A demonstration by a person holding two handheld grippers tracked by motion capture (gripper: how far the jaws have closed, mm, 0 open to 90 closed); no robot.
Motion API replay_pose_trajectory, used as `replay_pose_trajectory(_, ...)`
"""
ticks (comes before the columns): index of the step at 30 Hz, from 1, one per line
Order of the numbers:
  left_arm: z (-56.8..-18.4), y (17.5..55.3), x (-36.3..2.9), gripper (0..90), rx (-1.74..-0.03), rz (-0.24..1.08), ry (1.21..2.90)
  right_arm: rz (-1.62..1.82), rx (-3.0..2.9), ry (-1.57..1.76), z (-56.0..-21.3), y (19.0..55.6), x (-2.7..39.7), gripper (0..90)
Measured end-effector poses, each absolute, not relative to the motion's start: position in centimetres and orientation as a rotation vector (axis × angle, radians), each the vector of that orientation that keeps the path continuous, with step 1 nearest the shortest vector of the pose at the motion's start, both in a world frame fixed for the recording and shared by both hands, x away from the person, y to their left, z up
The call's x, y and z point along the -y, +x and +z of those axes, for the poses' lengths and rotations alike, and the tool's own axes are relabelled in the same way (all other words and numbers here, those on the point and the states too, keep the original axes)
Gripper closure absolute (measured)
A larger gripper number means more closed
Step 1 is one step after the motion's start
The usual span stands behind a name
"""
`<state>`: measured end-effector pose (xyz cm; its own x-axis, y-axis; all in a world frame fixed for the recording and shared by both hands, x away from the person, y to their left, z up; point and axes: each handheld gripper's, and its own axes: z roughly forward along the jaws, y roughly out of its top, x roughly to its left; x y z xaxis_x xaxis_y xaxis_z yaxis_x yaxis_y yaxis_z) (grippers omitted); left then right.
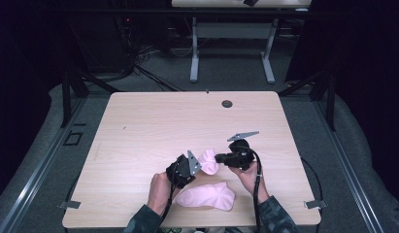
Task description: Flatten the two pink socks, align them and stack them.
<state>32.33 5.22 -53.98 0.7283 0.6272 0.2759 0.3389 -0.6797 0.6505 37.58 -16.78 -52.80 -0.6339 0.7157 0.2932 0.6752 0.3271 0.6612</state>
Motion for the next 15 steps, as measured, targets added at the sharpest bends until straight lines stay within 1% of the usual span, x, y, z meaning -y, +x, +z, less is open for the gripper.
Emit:
replay_pose_trajectory(3, -54.3, 32.8, -6.4, 42.6, -0.81, 0.517, 2.285, 1.09, -2.545, 1.361, -54.5, 38.4, 17.3, 83.0)
replay_pose_trajectory(5, -54.1, 33.0, -7.6, 36.6, -0.849, 0.481, 2.241, 1.053, -2.555, 1.361, -55.2, 38.7, 17.7, 79.6)
replay_pose_trajectory(6, -53.8, 33.4, -8.9, 33.1, -0.9, 0.454, 2.214, 1.033, -2.539, 1.35, -55.3, 38.7, 17.8, 76.3)
replay_pose_trajectory(7, -53.8, 33.4, -8.9, 32.3, -0.9, 0.454, 2.214, 1.033, -2.539, 1.35, -55.3, 38.7, 17.8, 76.3)
replay_pose_trajectory(9, -53.8, 33.9, -9.9, 31.8, -0.97, 0.461, 2.185, 0.999, -2.519, 1.329, -54.9, 38.5, 17.9, 69.3)
replay_pose_trajectory(10, -53.8, 34.4, -10.7, 31.7, -1.034, 0.459, 2.186, 0.996, -2.498, 1.296, -54.6, 38.3, 17.9, 64.7)
replay_pose_trajectory(11, -53.9, 34.7, -11.0, 31.8, -1.06, 0.442, 2.188, 0.991, -2.49, 1.289, -54.6, 38.2, 17.9, 62.3)
replay_pose_trajectory(13, -54.1, 35.0, -11.1, 33.0, -1.085, 0.443, 2.205, 0.98, -2.525, 1.257, -54.7, 38.2, 17.7, 60.2)
replay_pose_trajectory(15, -54.5, 35.3, -11.1, 35.0, -1.107, 0.423, 2.223, 0.965, -2.528, 1.253, -54.8, 38.2, 17.4, 59.9)
